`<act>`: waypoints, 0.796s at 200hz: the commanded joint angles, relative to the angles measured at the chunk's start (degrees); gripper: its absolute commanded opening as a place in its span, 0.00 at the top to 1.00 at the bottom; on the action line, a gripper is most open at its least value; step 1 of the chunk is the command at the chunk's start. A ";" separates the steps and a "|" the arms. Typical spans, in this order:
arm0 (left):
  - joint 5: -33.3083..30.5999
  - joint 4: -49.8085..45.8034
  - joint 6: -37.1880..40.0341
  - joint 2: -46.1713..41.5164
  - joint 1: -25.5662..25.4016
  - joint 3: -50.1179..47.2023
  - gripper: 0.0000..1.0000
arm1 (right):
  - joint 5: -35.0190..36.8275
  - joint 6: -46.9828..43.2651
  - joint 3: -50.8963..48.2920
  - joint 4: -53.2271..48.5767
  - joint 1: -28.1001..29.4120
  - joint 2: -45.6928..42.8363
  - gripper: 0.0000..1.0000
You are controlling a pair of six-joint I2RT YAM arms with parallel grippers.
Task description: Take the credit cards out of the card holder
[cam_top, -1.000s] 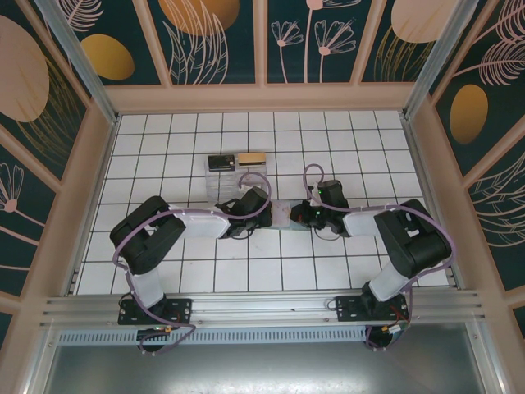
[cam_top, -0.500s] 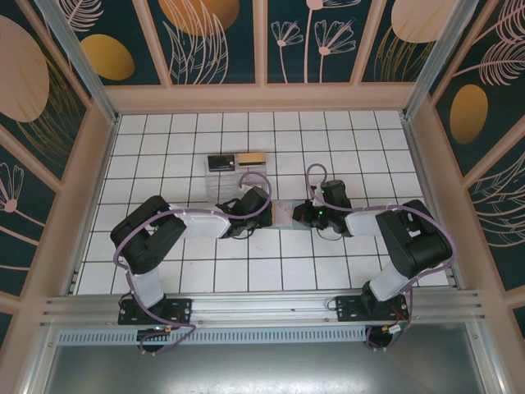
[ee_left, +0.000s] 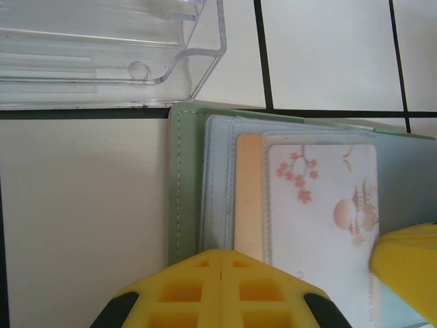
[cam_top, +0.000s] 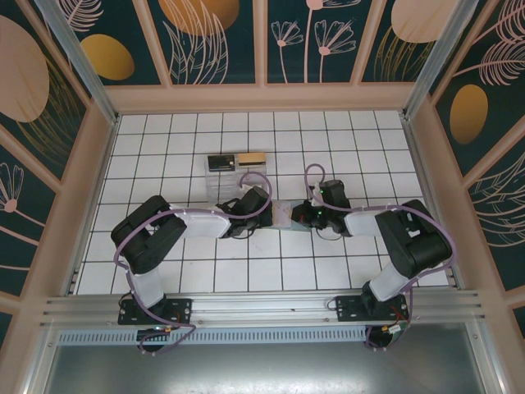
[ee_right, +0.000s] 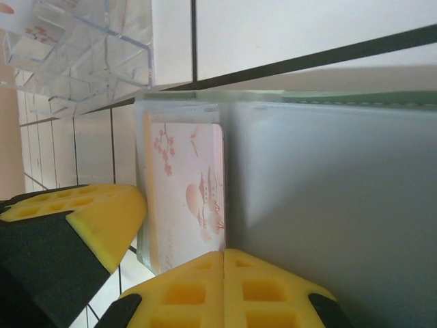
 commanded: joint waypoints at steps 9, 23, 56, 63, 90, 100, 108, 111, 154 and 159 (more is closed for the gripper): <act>-0.30 -6.25 0.60 -0.31 0.00 -0.25 0.86 | -0.62 -0.50 2.10 -0.22 1.13 2.19 0.94; -1.64 -7.53 0.95 -1.78 0.04 -0.08 0.83 | -0.62 -0.58 2.36 -0.39 1.13 2.23 0.91; -3.51 -9.41 2.07 -4.35 -0.01 0.59 0.73 | -0.36 -0.65 2.68 -0.74 1.26 2.29 0.87; -3.30 -9.28 2.33 -4.56 0.04 0.77 0.71 | -0.36 -0.68 2.59 -0.70 1.27 2.30 0.86; -1.13 -7.23 2.79 -4.43 0.04 0.95 0.72 | -0.44 -0.50 2.71 -0.48 1.57 2.30 0.85; -0.64 -6.41 2.70 -4.26 -0.01 0.98 0.73 | -0.44 -0.54 2.88 -0.48 1.90 2.22 0.82; -0.29 -5.88 2.76 -4.14 -0.01 0.96 0.74 | -0.44 -0.50 3.07 -0.54 2.20 2.26 0.79; -0.09 -5.78 2.75 -4.10 -0.01 1.03 0.74 | -0.51 -0.50 3.17 -0.56 2.25 2.22 0.79; 0.10 -5.48 2.93 -3.56 -0.01 1.36 0.79 | -0.66 -0.15 3.35 0.19 2.70 1.41 0.78; 0.12 -5.46 3.04 -3.45 -0.01 1.33 0.78 | -0.70 -0.21 3.50 0.14 2.70 1.40 0.78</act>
